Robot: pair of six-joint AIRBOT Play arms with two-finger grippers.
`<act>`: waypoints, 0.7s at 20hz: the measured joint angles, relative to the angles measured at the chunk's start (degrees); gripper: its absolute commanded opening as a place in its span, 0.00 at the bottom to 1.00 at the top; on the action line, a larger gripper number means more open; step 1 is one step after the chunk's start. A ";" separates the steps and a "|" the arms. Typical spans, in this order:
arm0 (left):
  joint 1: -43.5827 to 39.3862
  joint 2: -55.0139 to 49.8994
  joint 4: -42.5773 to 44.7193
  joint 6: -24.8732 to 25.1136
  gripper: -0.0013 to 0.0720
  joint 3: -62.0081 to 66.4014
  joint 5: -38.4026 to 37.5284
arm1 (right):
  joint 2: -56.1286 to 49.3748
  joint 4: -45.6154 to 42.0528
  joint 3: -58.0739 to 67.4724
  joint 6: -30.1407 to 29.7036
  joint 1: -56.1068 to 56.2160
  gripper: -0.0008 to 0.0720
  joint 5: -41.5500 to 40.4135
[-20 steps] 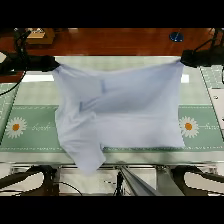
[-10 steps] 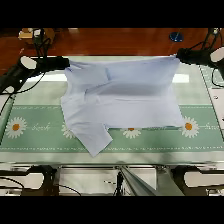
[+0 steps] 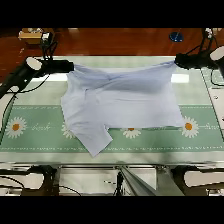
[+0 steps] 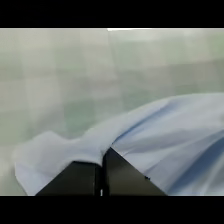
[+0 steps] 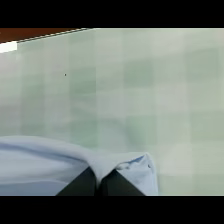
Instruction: Fold the shirts.
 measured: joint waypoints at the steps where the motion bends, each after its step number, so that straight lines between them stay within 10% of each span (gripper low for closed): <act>1: 0.37 0.42 0.72 -0.48 0.05 0.22 -3.63 | 0.24 -0.57 0.72 -0.20 -0.50 0.06 2.80; 11: 1.01 -4.24 9.20 -8.04 0.05 0.63 -24.61 | -4.76 -2.05 1.88 -0.66 -1.92 0.07 19.06; 14: 0.98 -5.29 9.49 -8.39 0.35 1.42 -26.16 | -6.69 -1.46 2.08 -1.03 -1.92 0.37 20.50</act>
